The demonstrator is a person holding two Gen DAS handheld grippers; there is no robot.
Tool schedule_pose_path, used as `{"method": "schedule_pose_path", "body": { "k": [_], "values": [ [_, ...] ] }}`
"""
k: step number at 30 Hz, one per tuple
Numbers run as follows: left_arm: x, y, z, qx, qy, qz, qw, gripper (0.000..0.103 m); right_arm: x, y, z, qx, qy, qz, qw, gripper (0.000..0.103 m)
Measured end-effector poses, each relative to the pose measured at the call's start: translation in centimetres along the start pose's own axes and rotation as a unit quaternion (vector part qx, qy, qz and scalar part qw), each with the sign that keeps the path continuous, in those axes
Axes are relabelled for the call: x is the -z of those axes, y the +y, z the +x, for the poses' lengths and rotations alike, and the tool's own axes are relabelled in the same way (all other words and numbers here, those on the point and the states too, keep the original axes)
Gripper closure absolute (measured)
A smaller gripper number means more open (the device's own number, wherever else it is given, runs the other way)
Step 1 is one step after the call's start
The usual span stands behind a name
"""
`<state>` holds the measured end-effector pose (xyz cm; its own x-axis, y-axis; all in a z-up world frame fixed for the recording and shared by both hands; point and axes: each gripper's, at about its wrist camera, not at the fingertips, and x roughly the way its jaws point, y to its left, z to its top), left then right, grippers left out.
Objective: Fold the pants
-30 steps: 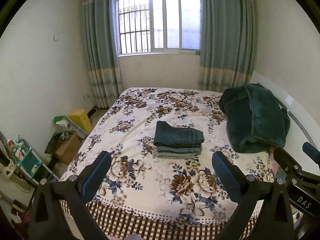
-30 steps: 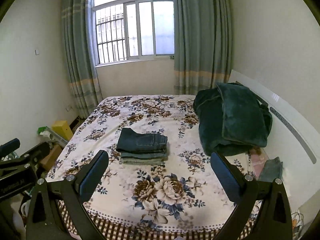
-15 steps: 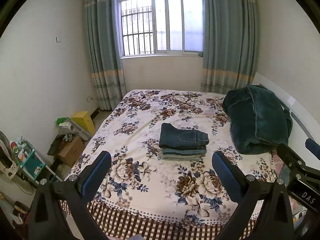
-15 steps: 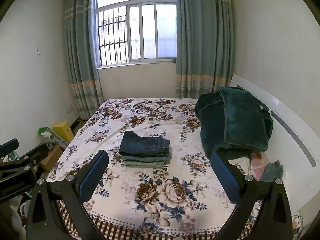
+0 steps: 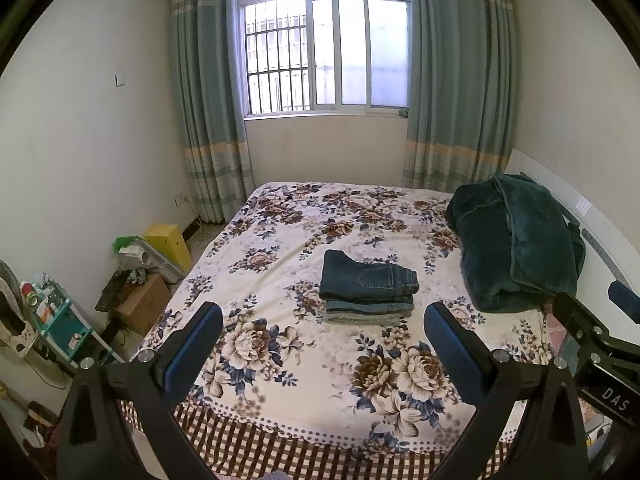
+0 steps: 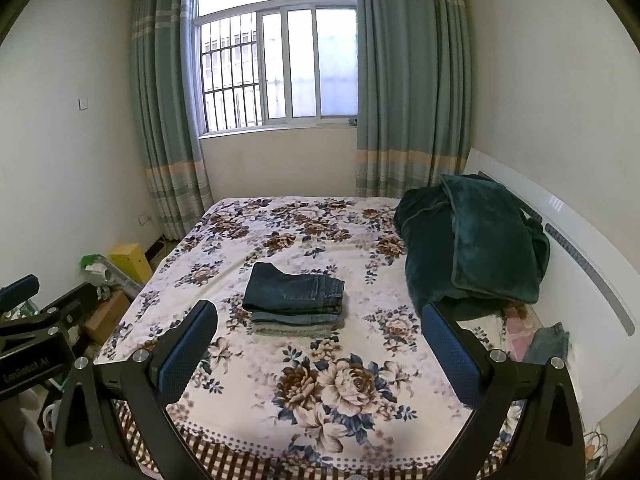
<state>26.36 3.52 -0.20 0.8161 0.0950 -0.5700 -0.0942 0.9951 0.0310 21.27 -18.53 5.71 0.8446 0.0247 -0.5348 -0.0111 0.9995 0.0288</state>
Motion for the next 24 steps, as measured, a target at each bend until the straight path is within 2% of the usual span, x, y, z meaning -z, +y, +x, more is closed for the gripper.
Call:
{"method": "schedule_pose_path", "body": {
  "k": [24],
  "values": [
    [-1.1,-0.7,-0.5,-0.001,-0.006,-0.002,1.0,0.0,-0.1,-0.1,-0.3,-0.006,-0.007,-0.002,1.0,0.0]
  ]
}}
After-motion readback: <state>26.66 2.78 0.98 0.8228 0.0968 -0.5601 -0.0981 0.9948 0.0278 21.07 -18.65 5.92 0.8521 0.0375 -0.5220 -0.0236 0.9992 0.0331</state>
